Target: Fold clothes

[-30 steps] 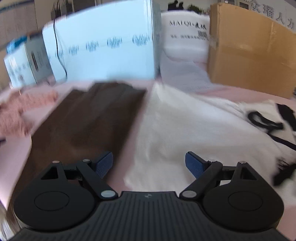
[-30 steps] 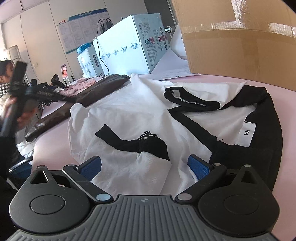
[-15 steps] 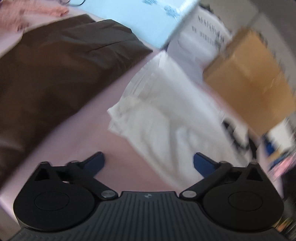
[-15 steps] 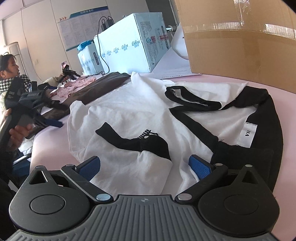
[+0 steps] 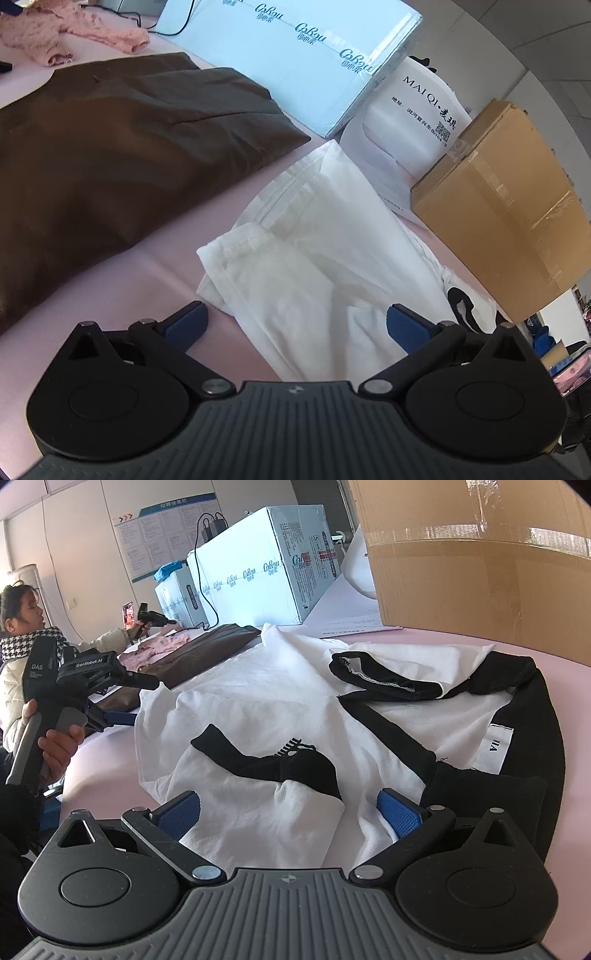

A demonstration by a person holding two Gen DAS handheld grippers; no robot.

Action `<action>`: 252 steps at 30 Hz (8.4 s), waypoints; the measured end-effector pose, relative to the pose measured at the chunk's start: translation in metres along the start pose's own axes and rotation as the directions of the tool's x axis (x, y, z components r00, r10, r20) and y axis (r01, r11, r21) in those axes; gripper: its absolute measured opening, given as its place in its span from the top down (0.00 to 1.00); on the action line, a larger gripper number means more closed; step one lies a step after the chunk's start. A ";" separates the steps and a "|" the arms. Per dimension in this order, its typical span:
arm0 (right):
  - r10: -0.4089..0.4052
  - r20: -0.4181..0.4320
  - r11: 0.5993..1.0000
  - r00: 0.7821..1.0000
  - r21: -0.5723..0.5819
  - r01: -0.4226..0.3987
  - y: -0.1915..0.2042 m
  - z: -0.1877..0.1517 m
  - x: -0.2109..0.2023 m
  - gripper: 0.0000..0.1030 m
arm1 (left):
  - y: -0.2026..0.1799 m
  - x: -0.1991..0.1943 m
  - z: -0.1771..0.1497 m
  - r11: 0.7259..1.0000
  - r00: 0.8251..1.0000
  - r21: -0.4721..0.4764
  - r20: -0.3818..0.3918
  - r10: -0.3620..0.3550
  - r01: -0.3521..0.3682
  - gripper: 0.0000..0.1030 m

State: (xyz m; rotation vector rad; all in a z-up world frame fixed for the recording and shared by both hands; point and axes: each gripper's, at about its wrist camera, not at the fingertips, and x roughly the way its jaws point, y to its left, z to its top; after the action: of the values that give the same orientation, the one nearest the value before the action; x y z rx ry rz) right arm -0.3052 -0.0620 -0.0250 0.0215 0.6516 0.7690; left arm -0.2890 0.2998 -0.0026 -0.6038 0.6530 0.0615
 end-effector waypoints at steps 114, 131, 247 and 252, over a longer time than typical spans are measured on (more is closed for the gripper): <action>-0.228 0.156 0.786 0.961 0.613 0.087 -0.110 0.021 -0.006 0.60 | -0.221 0.171 -0.007 0.797 0.996 0.599 -0.089 -0.031 0.079 0.20; -0.037 0.536 0.619 0.844 0.675 -0.402 -0.097 0.005 -0.062 0.00 | -0.164 0.124 0.028 0.917 0.963 0.297 -0.107 -0.246 0.267 0.22; -0.081 0.160 0.802 0.984 0.597 -0.031 -0.058 0.081 0.142 0.60 | -0.114 0.126 0.054 0.865 0.973 0.490 -0.230 0.006 0.110 0.23; -0.108 0.157 0.790 0.982 0.614 -0.011 -0.058 0.082 0.131 0.66 | -0.095 0.124 0.078 0.917 0.970 0.356 -0.223 -0.102 0.178 0.23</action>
State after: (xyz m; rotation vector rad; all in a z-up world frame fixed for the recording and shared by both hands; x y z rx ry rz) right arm -0.1524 -0.0015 -0.0446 0.6692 0.6980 0.4666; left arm -0.1242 0.2479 0.0219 -0.2857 0.7907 -0.2584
